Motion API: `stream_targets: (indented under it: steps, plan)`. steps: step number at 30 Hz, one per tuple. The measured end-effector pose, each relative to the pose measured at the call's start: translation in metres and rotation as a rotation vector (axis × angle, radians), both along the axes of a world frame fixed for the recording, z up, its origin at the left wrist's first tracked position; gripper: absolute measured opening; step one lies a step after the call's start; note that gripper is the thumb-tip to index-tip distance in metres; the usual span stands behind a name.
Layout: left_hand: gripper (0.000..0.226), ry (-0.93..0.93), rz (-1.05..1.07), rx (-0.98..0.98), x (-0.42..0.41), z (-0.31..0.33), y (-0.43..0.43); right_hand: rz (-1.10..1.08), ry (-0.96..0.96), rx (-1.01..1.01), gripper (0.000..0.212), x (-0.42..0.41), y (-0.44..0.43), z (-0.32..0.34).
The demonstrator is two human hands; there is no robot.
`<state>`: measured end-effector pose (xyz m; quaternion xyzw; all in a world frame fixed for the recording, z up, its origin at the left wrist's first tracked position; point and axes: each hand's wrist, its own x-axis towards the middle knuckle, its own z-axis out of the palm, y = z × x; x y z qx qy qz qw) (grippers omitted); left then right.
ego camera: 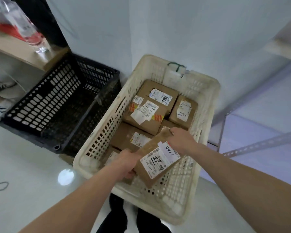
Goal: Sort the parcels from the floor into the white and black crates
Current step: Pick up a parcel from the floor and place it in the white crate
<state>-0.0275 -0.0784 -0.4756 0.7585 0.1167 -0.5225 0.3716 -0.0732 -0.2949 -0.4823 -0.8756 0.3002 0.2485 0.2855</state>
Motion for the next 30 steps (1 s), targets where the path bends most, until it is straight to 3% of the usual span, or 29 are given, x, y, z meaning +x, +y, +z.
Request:
stream_targets:
  steps: [3,7,11,18,23,26,30]
  plan:
    - [0.017,0.018,-0.071,0.003,-0.008,-0.020,-0.006,0.041,0.037,-0.029,0.023,0.000,-0.001,-0.016]
    - [0.014,0.065,-0.126,0.048,-0.016,-0.047,-0.007,0.048,0.076,-0.035,0.025,-0.007,-0.001,-0.047]
    - [0.013,0.106,-0.244,0.124,-0.017,-0.077,-0.003,0.055,0.114,-0.020,0.041,-0.016,0.007,-0.074]
    - [0.014,0.127,-0.492,0.192,-0.017,-0.106,-0.005,0.066,0.163,-0.012,0.051,-0.020,0.020,-0.108]
    - [0.017,0.103,-0.761,0.249,-0.016,-0.116,-0.010,0.090,0.174,-0.005,0.046,-0.015,0.023,-0.130]
    - [0.026,0.068,-0.868,0.271,-0.014,-0.127,-0.011,0.091,0.188,0.017,0.055,-0.011,0.025,-0.141]
    - [0.034,0.063,-0.947,0.259,-0.017,-0.141,-0.017,0.141,0.215,0.035,0.050,-0.013,0.032,-0.155]
